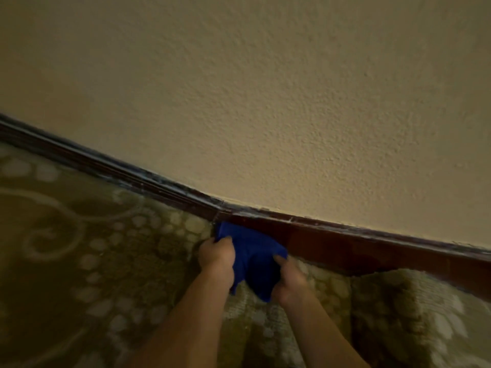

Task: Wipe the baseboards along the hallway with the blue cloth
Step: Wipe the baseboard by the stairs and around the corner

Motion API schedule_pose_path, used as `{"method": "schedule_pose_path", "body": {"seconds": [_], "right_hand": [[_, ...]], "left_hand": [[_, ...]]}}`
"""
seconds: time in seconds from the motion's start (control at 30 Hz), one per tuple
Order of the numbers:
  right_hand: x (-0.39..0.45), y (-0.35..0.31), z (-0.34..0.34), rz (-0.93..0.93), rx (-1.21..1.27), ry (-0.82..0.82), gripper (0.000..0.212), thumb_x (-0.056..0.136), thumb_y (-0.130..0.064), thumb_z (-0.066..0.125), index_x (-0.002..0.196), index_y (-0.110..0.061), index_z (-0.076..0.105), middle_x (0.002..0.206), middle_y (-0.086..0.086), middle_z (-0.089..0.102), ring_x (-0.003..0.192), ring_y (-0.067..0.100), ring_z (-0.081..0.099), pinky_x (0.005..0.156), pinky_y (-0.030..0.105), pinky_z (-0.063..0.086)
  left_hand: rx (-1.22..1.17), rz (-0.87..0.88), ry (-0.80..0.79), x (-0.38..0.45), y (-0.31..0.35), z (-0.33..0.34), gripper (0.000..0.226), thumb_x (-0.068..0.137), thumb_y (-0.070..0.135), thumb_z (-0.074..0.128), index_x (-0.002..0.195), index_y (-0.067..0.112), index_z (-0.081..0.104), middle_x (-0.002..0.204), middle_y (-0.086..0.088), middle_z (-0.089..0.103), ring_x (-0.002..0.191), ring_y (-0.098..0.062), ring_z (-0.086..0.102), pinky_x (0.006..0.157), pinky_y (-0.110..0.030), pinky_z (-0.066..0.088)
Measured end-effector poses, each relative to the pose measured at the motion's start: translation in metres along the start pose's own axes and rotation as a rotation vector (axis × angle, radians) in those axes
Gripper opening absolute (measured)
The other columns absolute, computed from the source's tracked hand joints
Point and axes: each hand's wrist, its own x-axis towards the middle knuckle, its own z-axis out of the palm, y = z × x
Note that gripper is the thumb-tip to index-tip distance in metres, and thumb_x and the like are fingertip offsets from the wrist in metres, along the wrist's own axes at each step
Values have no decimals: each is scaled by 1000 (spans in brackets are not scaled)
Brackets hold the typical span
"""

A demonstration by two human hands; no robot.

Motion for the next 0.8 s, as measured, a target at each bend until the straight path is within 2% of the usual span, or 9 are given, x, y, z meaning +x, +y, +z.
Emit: {"method": "schedule_pose_path", "body": {"seconds": [0.07,0.13,0.2,0.27,0.33,0.43,0.57,0.67,0.8], "right_hand": [[-5,-7,7,-26,-47,22,42,95,-15,53,137,-9,47,131,21,56,112,39,58,84,47,52],[-13,-23,13,-59,-63,17,40,92,-16,54,131,-10,52,124,20,60,106,39,61,78,47,54],[-24,-34,22,-95,-30,-12,32,92,-16,54,123,-6,57,120,19,63,102,38,61,78,45,53],[-26,-30,30,-97,41,-34,30,94,-14,51,122,-6,55,120,18,60,99,36,59,77,45,50],[-23,-14,40,-57,29,-64,35,96,-13,48,131,-5,49,129,20,55,111,38,55,86,48,47],[-15,6,48,33,-10,-92,38,100,-12,42,136,-1,45,136,23,51,123,39,50,91,46,42],[-3,8,51,-13,107,-135,32,96,-14,51,127,-7,53,122,19,61,102,35,62,68,37,50],[-4,1,55,-62,204,-136,17,93,-7,53,109,-8,57,104,19,65,83,32,64,61,34,51],[-8,20,65,80,259,-179,33,95,-13,51,128,-8,52,120,23,61,98,38,63,67,39,55]], "left_hand": [[-41,-78,-43,-2,10,-6,35,94,14,59,126,0,59,122,-22,63,107,-40,61,96,-50,51],[-67,-1,9,-14,27,-3,38,96,13,55,131,-1,54,125,-18,60,113,-38,58,98,-45,49],[-102,110,50,-27,46,4,35,97,14,53,129,2,56,112,-8,58,107,-30,58,94,-37,46],[-54,223,24,-33,55,4,18,98,16,54,113,11,62,99,-1,57,91,-19,56,86,-34,46],[70,272,-25,-21,52,-9,9,97,17,55,91,13,61,91,-5,61,78,-17,56,77,-35,47],[286,236,-72,10,34,-37,17,97,22,57,108,10,63,97,-10,64,93,-30,62,87,-43,53],[463,103,-139,28,48,-56,30,98,22,56,123,6,60,118,-16,64,108,-37,61,97,-50,50],[757,149,-232,24,91,-53,19,99,18,55,109,7,65,115,-16,66,106,-34,63,97,-44,51],[1031,179,-294,5,133,-58,20,95,17,62,109,4,66,110,-16,69,98,-30,67,91,-39,55]]}}
